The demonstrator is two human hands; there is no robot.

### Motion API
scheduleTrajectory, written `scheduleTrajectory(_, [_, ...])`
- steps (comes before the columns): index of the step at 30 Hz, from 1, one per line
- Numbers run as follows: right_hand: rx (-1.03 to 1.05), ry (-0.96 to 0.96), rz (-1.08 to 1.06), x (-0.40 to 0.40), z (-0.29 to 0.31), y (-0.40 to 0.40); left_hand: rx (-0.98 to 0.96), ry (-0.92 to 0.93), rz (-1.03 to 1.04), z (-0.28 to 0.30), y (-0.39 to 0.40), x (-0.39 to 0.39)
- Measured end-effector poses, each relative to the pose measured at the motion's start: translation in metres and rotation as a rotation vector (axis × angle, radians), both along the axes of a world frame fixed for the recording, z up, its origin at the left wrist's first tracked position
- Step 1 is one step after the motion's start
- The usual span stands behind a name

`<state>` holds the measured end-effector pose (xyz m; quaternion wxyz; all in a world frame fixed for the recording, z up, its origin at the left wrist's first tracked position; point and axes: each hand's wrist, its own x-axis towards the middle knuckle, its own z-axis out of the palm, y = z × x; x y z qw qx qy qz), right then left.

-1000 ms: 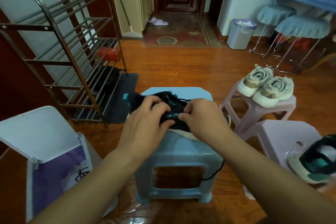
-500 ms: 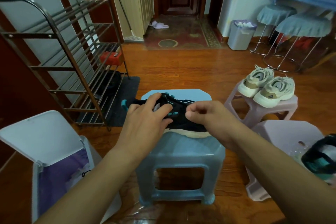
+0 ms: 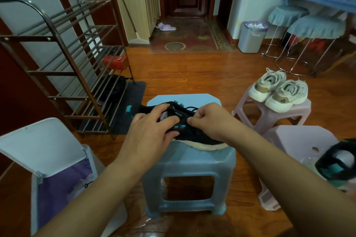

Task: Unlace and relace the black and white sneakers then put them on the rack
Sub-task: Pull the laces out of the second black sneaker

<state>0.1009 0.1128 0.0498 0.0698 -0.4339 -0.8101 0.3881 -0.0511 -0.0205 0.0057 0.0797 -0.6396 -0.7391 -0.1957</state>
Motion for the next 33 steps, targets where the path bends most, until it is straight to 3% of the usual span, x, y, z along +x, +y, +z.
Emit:
scheduleTrajectory(5, [0.065,-0.124,-0.080,-0.011,-0.002,-0.001,0.002,0.023,0.007,-0.001,-0.001,-0.001])
scheduleTrajectory(8, [-0.017,-0.126,-0.096,-0.016,0.002,0.005,0.004,0.024,0.013,-0.001,0.000,0.000])
scheduleTrajectory(13, [-0.157,-0.049,-0.122,-0.017,-0.003,0.008,0.015,0.019,0.022,-0.002,0.001,0.001])
scheduleTrajectory(16, [-0.292,0.140,-0.111,-0.004,0.007,0.007,0.024,0.005,0.031,-0.001,0.003,0.000])
scheduleTrajectory(18, [-0.273,0.168,0.163,0.022,0.023,0.002,0.018,-0.004,0.048,0.000,0.004,0.000])
scheduleTrajectory(19, [-0.216,0.071,0.390,0.036,0.028,-0.002,0.016,-0.013,0.049,0.000,0.004,0.000])
scheduleTrajectory(21, [-0.039,-0.300,0.760,0.060,0.027,-0.011,0.011,-0.037,0.018,0.000,0.002,0.000])
scheduleTrajectory(22, [0.057,-0.462,0.815,0.065,0.020,-0.012,0.008,-0.041,-0.003,0.000,0.001,0.000])
scheduleTrajectory(24, [0.161,-0.471,0.733,0.062,0.012,-0.008,0.014,-0.050,-0.017,-0.001,0.000,-0.001])
scheduleTrajectory(28, [0.052,0.015,0.167,0.037,0.012,0.007,0.013,-0.061,-0.001,0.000,0.002,-0.003])
scheduleTrajectory(33, [0.058,-0.105,-0.008,-0.004,0.000,-0.002,0.004,-0.047,-0.017,0.001,0.001,0.000])
